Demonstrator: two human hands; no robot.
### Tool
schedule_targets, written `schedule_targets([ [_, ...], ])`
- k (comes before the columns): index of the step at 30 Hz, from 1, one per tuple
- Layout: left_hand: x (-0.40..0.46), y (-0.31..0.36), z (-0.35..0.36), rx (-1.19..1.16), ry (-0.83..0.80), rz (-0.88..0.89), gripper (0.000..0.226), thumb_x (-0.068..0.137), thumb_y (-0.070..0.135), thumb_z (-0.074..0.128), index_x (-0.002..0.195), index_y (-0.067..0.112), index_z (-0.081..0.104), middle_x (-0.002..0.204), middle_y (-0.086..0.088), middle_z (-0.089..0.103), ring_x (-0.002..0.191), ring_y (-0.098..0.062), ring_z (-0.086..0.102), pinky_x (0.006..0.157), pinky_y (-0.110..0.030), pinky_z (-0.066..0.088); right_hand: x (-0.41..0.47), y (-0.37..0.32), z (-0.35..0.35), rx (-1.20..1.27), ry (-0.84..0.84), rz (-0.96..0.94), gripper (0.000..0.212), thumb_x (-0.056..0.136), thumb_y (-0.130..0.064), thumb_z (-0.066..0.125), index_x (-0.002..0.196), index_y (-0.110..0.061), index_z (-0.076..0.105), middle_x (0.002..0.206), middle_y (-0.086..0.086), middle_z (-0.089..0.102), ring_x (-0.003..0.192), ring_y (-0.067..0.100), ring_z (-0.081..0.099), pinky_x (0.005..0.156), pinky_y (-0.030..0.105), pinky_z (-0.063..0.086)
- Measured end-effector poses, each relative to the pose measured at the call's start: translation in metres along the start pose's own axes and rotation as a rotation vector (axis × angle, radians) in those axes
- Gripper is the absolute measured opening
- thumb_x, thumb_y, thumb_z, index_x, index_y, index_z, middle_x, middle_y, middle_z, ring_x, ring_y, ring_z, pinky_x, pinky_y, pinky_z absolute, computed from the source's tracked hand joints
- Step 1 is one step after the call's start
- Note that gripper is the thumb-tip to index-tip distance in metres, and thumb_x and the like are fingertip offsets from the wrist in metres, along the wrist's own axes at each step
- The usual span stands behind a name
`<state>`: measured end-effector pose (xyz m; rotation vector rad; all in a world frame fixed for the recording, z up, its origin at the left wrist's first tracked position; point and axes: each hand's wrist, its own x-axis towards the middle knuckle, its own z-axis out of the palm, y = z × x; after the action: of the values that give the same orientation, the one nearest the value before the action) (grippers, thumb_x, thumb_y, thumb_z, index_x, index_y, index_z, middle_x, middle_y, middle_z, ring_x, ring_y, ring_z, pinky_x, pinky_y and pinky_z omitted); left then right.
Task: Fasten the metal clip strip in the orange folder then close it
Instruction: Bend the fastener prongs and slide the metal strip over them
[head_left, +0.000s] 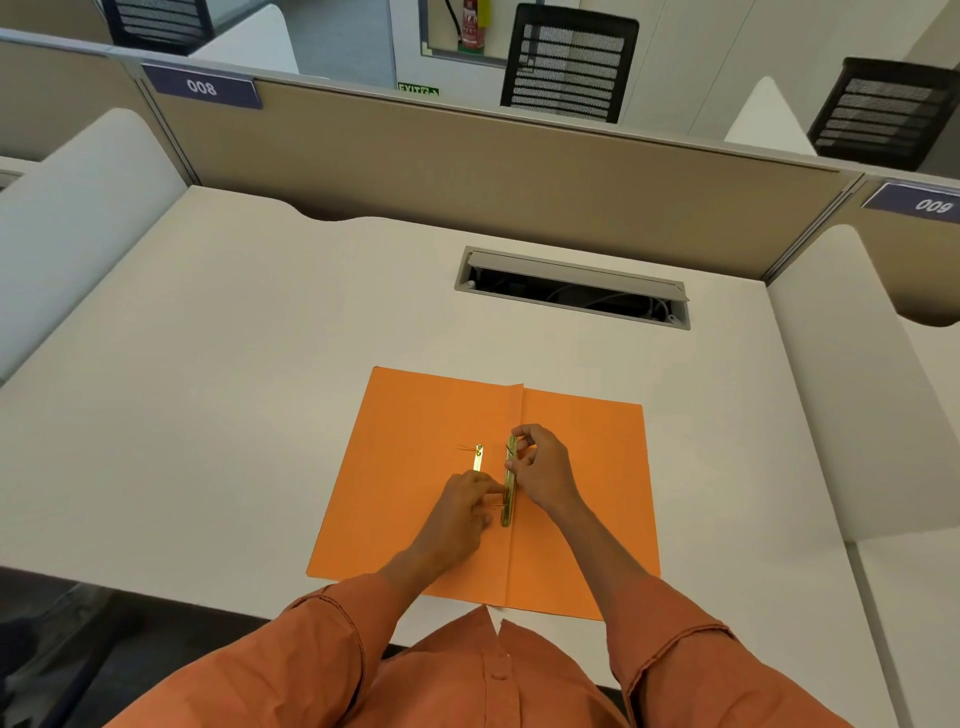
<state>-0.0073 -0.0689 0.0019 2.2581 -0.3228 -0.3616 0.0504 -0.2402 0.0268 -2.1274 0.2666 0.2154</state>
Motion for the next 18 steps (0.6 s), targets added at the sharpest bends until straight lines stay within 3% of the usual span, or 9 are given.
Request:
schedule_targets([
  [3, -0.003, -0.001, 0.003, 0.054, -0.04, 0.045, 0.052, 0.086, 0.006, 0.076, 0.136, 0.017, 0.066, 0.137, -0.001, 0.058, 0.123, -0.019, 0.047, 0.101, -0.015, 0.033, 0.002, 0.002, 0.001, -0.038, 0.001, 0.002, 0.047, 0.077, 0.005, 0.083, 0.117, -0.014, 0.067, 0.102, 0.007, 0.063, 0.07, 0.007, 0.052, 0.066, 0.016, 0.045],
  [10, -0.004, 0.0, 0.005, 0.104, -0.053, 0.1, 0.063, 0.084, 0.02, 0.082, 0.143, 0.02, 0.061, 0.144, -0.002, 0.053, 0.127, -0.023, 0.047, 0.108, -0.033, 0.041, 0.004, 0.009, 0.001, -0.119, 0.006, -0.004, 0.05, 0.074, -0.003, 0.088, 0.117, -0.018, 0.068, 0.105, 0.003, 0.06, 0.086, 0.013, 0.058, 0.07, 0.014, 0.045],
  [18, -0.003, 0.003, 0.004, 0.336, -0.092, 0.16, 0.067, 0.087, 0.034, 0.077, 0.149, 0.028, 0.05, 0.15, -0.005, 0.046, 0.121, -0.028, 0.049, 0.101, -0.042, 0.048, 0.005, 0.012, 0.002, -0.155, 0.011, -0.029, 0.054, 0.073, -0.001, 0.088, 0.12, -0.018, 0.066, 0.103, 0.002, 0.058, 0.087, 0.014, 0.058, 0.07, 0.015, 0.045],
])
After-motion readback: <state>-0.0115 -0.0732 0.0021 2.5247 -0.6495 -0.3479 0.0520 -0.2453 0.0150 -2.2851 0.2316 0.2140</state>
